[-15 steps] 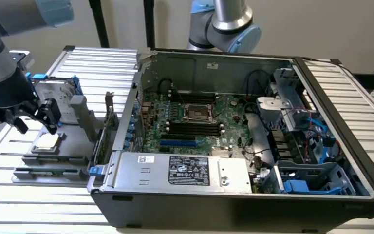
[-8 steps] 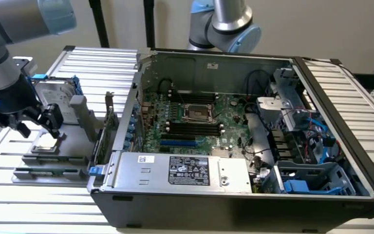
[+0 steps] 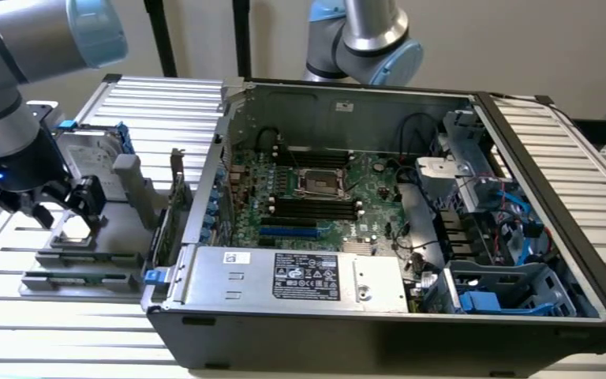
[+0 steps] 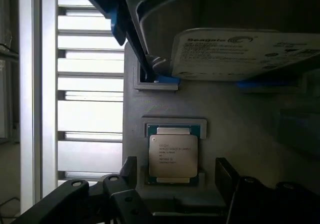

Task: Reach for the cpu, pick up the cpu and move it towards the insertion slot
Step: 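Pick up the cpu and move it towards the insertion slot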

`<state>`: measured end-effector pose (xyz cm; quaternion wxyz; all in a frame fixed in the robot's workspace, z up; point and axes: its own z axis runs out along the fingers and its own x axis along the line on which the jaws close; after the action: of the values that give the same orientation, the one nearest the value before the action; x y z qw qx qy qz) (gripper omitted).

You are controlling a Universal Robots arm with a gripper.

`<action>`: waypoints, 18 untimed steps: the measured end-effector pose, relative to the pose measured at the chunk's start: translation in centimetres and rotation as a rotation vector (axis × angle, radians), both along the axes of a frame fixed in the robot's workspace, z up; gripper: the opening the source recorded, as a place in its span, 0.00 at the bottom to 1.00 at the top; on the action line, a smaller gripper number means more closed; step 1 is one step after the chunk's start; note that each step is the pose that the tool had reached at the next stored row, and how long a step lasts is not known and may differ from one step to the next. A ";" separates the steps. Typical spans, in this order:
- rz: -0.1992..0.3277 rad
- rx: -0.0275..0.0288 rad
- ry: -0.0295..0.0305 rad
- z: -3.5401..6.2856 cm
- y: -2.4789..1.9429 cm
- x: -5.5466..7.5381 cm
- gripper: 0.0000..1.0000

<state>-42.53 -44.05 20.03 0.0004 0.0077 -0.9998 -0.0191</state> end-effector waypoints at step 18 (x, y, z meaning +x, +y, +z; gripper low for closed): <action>-0.011 -0.0001 0.0001 -1.11 0.38 0.0 0.73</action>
<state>-42.56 -43.67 18.93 0.0003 0.0022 -0.9998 -0.0191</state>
